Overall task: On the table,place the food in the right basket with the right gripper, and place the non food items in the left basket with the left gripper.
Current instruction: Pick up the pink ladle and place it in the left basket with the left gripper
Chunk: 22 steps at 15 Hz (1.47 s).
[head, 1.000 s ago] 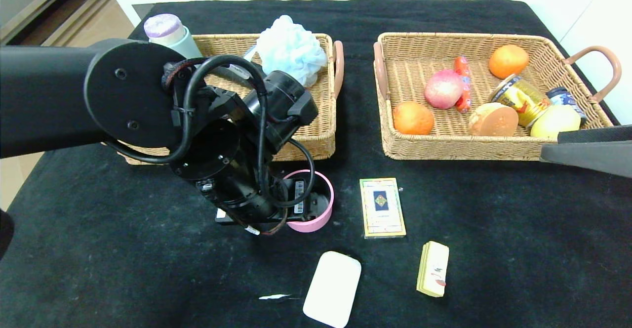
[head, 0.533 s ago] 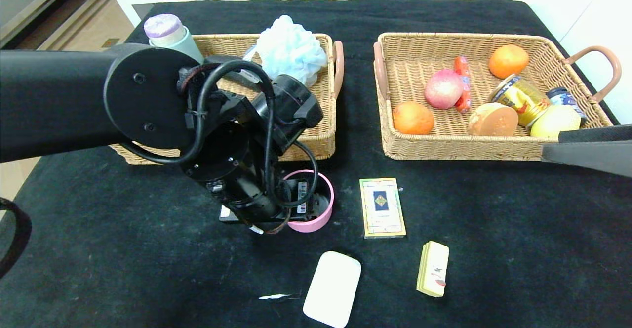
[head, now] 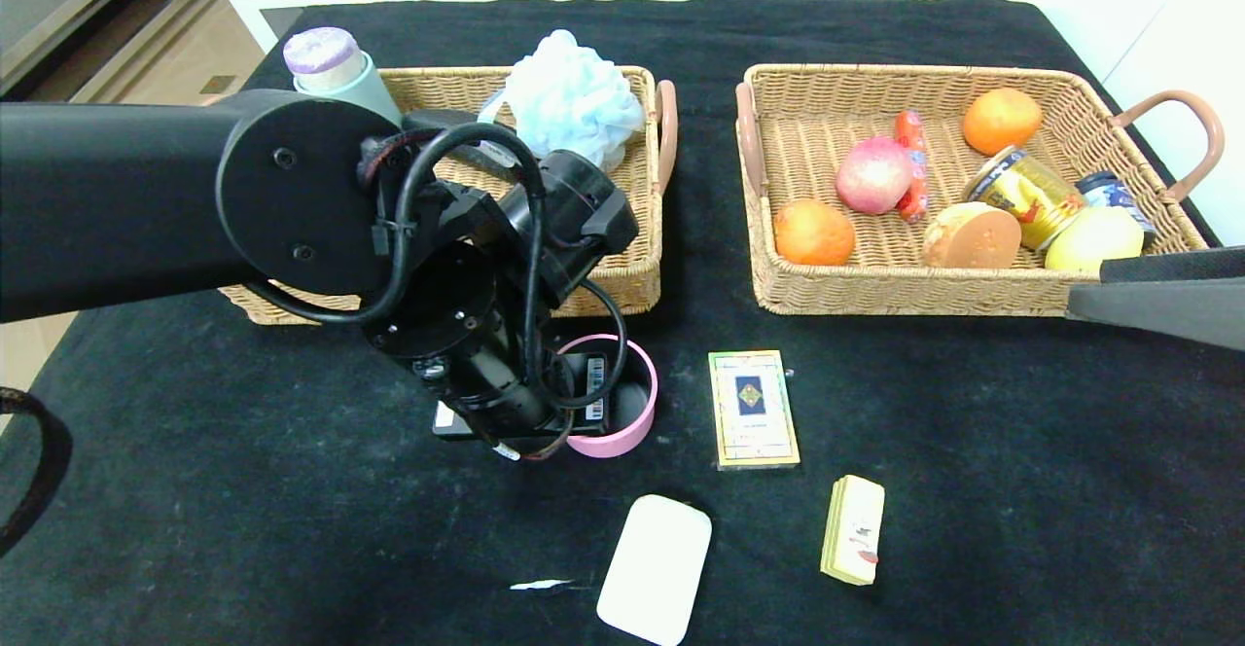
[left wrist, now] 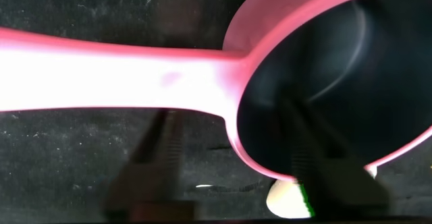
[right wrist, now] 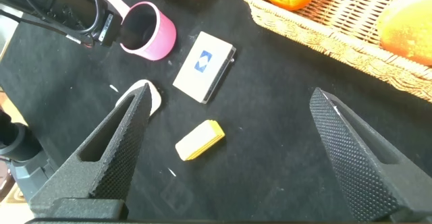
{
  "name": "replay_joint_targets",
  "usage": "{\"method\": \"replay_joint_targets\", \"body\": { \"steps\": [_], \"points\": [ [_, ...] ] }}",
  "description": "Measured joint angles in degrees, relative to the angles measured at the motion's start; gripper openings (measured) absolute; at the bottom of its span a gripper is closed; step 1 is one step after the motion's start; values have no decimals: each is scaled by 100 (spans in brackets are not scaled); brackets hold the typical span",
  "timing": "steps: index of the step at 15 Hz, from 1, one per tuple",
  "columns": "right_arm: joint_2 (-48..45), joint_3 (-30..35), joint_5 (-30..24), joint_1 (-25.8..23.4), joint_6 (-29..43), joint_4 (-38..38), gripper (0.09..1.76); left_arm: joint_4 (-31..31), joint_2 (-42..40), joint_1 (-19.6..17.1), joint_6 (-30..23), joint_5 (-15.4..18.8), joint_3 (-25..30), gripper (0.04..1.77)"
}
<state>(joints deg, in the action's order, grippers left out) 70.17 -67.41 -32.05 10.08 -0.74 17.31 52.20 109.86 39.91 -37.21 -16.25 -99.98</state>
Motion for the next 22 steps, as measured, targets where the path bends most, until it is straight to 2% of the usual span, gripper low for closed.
{"method": "replay_joint_targets", "body": {
  "steps": [2,3,4,22],
  "points": [
    [-5,0,0,0,0,0,171,-2,1,-1,0,2,4,67],
    [-7,0,0,0,-2,0,171,-13,0,-4,20,13,4,12],
    [-7,0,2,0,-2,0,171,5,-2,0,-11,-1,12,16],
    [-7,0,2,0,0,-1,171,0,-300,46,-39,24,48,16]
  ]
}}
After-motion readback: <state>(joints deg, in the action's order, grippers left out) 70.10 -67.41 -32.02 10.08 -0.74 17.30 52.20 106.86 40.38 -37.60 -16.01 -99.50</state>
